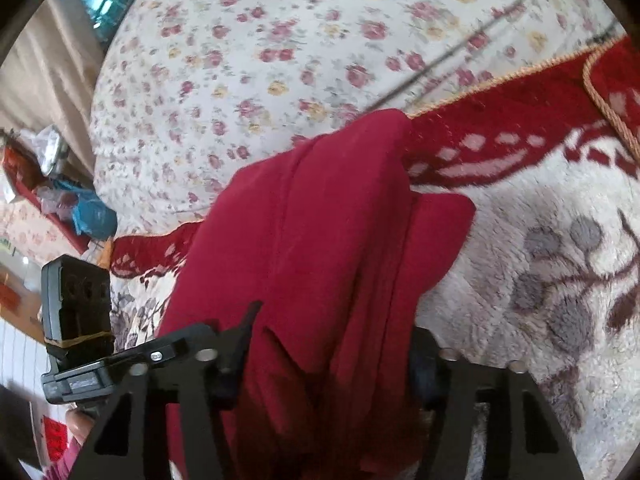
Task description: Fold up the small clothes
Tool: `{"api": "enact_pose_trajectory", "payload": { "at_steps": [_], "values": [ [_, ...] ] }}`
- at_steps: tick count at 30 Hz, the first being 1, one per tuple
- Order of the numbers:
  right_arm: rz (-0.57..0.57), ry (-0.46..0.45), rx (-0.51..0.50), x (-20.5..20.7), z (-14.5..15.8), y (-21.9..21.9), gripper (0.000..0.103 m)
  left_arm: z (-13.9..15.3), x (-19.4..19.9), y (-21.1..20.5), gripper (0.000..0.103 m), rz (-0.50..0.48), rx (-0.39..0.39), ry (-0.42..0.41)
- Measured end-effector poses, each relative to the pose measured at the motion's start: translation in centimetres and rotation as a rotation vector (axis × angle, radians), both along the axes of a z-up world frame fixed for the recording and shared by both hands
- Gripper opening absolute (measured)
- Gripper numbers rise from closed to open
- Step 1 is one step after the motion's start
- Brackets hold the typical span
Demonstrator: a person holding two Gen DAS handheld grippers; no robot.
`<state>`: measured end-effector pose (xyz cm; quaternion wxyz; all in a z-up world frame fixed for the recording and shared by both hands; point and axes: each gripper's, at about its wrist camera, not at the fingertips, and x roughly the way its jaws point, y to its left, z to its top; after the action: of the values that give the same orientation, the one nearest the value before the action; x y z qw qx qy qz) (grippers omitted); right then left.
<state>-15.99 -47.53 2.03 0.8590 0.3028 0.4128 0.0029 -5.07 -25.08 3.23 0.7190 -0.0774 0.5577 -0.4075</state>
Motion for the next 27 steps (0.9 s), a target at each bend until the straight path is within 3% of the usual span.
{"api": "enact_pose_trajectory", "payload": {
  "at_steps": [2,8,13,17,20,23,27],
  "values": [
    [0.019,-0.015,-0.017,-0.1,0.7,0.7,0.051,1.1,-0.6,0.5,0.059,0.001,0.004,-0.022],
    [0.123,-0.079,0.067,-1.2,3.1,3.8,0.048,4.6,-3.8,4.7,0.058,0.001,0.021,-0.077],
    [0.246,-0.052,0.100,-2.1,3.9,8.2,0.048,5.7,-7.4,10.0,0.058,0.079,0.098,-0.087],
    [0.292,0.058,0.009,-2.8,2.4,11.8,0.049,3.0,-9.4,11.0,0.059,0.115,0.215,-0.095],
    [0.248,0.122,-0.050,-3.5,1.0,12.6,0.059,1.8,-10.0,11.8,0.067,0.147,0.200,-0.108],
    [0.217,0.108,-0.124,-4.9,2.8,12.9,0.059,2.6,-9.9,12.5,0.067,0.154,0.201,-0.113],
    [0.190,0.018,-0.226,-7.0,6.2,14.0,0.059,4.0,-10.2,13.1,0.067,0.199,0.232,-0.217]
  ]
}}
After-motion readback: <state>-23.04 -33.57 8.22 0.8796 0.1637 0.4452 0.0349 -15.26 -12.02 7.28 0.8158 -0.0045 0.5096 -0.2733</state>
